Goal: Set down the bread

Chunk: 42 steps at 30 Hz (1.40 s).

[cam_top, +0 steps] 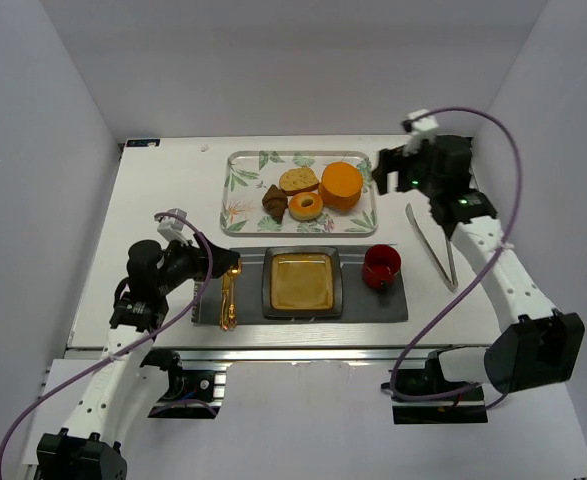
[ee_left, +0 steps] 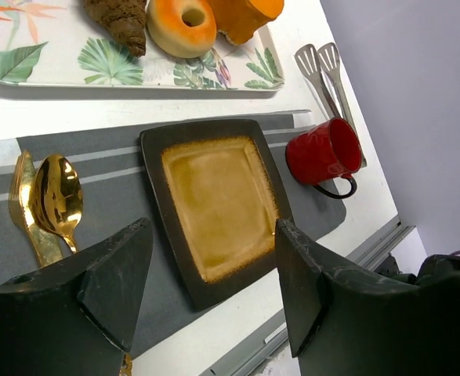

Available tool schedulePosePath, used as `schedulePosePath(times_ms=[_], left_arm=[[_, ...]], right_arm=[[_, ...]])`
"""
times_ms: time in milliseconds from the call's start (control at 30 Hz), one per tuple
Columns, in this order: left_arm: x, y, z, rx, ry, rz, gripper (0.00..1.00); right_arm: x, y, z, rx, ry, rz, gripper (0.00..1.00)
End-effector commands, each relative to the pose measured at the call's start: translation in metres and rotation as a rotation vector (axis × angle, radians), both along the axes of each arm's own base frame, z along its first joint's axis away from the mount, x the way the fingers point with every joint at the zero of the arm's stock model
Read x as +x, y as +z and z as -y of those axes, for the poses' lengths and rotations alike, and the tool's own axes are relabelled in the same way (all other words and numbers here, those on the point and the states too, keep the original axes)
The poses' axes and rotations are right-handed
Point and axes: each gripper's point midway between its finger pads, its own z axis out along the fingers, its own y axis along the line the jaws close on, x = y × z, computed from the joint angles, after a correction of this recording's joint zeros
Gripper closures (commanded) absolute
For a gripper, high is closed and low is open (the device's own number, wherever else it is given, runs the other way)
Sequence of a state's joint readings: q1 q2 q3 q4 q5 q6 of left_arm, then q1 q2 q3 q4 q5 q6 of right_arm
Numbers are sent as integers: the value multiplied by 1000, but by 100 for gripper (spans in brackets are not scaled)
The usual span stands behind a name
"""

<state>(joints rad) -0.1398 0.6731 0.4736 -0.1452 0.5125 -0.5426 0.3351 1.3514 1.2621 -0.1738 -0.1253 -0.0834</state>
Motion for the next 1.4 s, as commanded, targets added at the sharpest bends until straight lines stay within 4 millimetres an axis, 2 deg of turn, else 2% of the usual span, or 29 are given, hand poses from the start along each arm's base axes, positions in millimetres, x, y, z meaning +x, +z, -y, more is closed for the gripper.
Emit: schedulePosePath(times_ms=[0, 33, 67, 100, 133, 167, 233, 300, 333, 367, 400, 567, 633, 667, 700, 867, 967, 1067, 1233, 1333, 1367], left_arm=[[2, 13, 5, -17, -25, 46, 27], [2, 14, 5, -18, -27, 47, 27], [2, 13, 5, -20, -28, 49, 27], [3, 13, 6, -23, -30, 50, 27], [3, 13, 6, -23, -30, 50, 27], [4, 13, 7, -26, -32, 50, 27], [4, 12, 8, -32, -42, 50, 27], [5, 11, 9, -36, -47, 48, 27], [5, 12, 9, -36, -47, 51, 27], [6, 12, 9, -33, -48, 50, 27], [6, 11, 9, -33, -48, 47, 27], [6, 10, 9, -31, -47, 42, 27], [6, 9, 9, -30, -45, 39, 27], [6, 10, 9, -31, -45, 40, 27], [5, 10, 8, -30, -42, 37, 27], [4, 9, 7, -26, -35, 30, 27], [4, 8, 7, -25, -35, 26, 27], [4, 11, 7, -22, -33, 29, 27], [4, 10, 7, -24, -32, 30, 27], [5, 10, 7, -24, -34, 28, 27], [4, 12, 7, -25, -35, 33, 27]], right_arm=[[-2, -45, 79, -38, -142, -117, 11], [-9, -44, 108, -32, -153, -112, 11], [-14, -48, 123, -100, -93, -80, 10], [-29, -74, 151, -129, -89, -119, 11], [-30, -76, 164, -130, -125, -130, 11], [-34, -92, 176, -191, -121, -154, 16], [-47, -137, 203, -243, -164, -282, 20], [-68, -192, 228, -294, -177, -418, 17], [-66, -191, 228, -295, -178, -413, 17], [-68, -201, 233, -327, -175, -424, 14], [-74, -219, 237, -343, -176, -467, 13], [-66, -247, 235, -327, -124, -500, 11], [-56, -251, 237, -313, -128, -520, 11], [-56, -263, 236, -301, -121, -562, 11], [-49, -262, 238, -295, -129, -561, 11], [-43, -280, 230, -279, -95, -581, 15], [-40, -284, 228, -271, -100, -581, 21], [-39, -285, 225, -260, -93, -591, 32], [-45, -284, 223, -256, -77, -601, 62], [-40, -268, 219, -242, -66, -564, 82], [-35, -250, 215, -226, -60, -517, 85]])
